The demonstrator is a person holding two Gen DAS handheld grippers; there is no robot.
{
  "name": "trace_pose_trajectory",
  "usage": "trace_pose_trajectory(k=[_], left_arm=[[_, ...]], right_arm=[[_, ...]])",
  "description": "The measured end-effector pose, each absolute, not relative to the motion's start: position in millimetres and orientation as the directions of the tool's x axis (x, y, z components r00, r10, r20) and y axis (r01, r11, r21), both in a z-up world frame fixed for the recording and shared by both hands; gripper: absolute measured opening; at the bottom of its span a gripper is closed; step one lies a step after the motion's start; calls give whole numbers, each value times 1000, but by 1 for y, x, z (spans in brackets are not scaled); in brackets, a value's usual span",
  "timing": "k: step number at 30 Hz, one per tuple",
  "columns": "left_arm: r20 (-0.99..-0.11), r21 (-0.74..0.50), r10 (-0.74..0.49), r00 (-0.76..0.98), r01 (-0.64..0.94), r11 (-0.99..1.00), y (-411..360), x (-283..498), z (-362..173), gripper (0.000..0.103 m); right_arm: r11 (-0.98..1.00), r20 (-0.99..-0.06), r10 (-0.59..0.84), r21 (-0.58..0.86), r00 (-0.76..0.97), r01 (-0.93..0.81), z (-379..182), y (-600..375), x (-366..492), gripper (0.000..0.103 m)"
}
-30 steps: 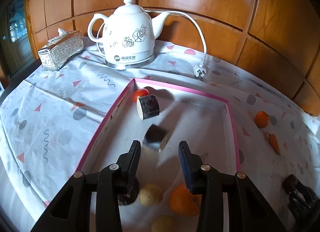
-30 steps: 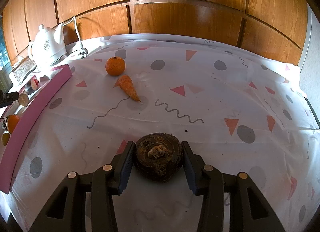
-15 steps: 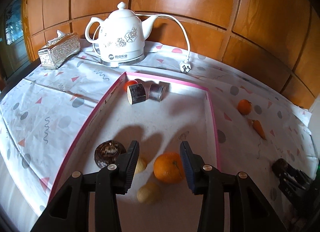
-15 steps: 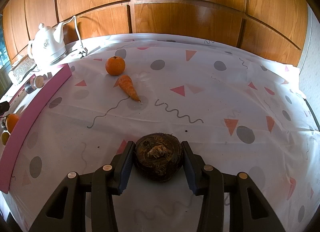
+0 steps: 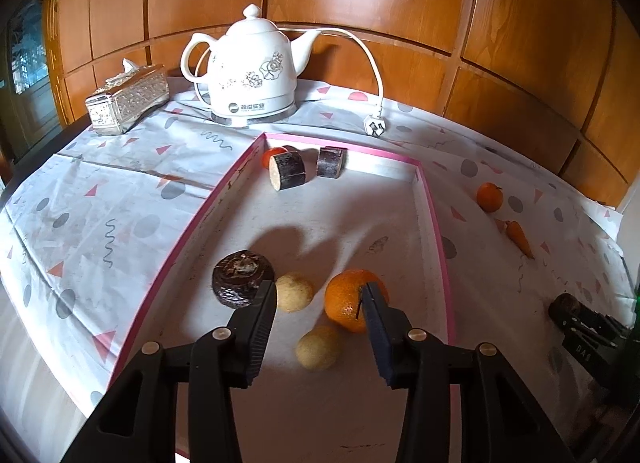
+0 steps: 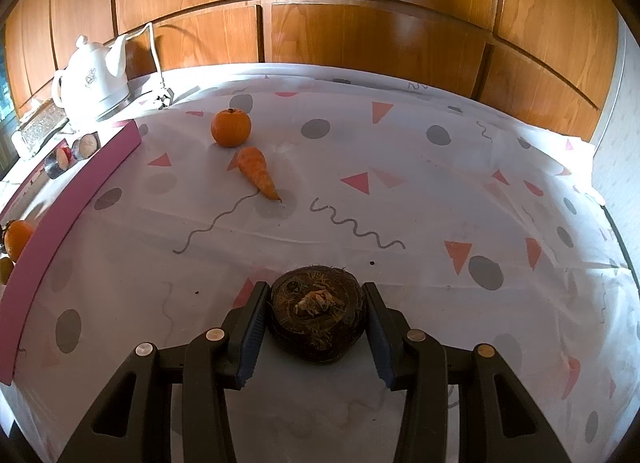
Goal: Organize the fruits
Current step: 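Carry the beet into the tray and open the right tool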
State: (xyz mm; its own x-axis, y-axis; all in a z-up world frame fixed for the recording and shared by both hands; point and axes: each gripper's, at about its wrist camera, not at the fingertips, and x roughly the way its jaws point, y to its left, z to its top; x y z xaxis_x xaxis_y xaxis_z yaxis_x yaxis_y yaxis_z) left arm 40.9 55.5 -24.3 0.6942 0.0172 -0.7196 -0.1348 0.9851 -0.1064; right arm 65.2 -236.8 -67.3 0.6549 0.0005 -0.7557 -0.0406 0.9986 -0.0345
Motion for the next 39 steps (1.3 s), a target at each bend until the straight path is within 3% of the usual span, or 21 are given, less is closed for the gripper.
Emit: trace_pose_trajectory(k=[27,39], left_arm=[[-708,-155,42,705,-213,965,93,32,-23,48],[-715,-154,44,698,-218,964,96,34,-25,48]], right_arm=[[891,-703,426,218,569,-398,-9,-97,88,46],[844,-700,502,268,507,-465,-10,-38,113,51]])
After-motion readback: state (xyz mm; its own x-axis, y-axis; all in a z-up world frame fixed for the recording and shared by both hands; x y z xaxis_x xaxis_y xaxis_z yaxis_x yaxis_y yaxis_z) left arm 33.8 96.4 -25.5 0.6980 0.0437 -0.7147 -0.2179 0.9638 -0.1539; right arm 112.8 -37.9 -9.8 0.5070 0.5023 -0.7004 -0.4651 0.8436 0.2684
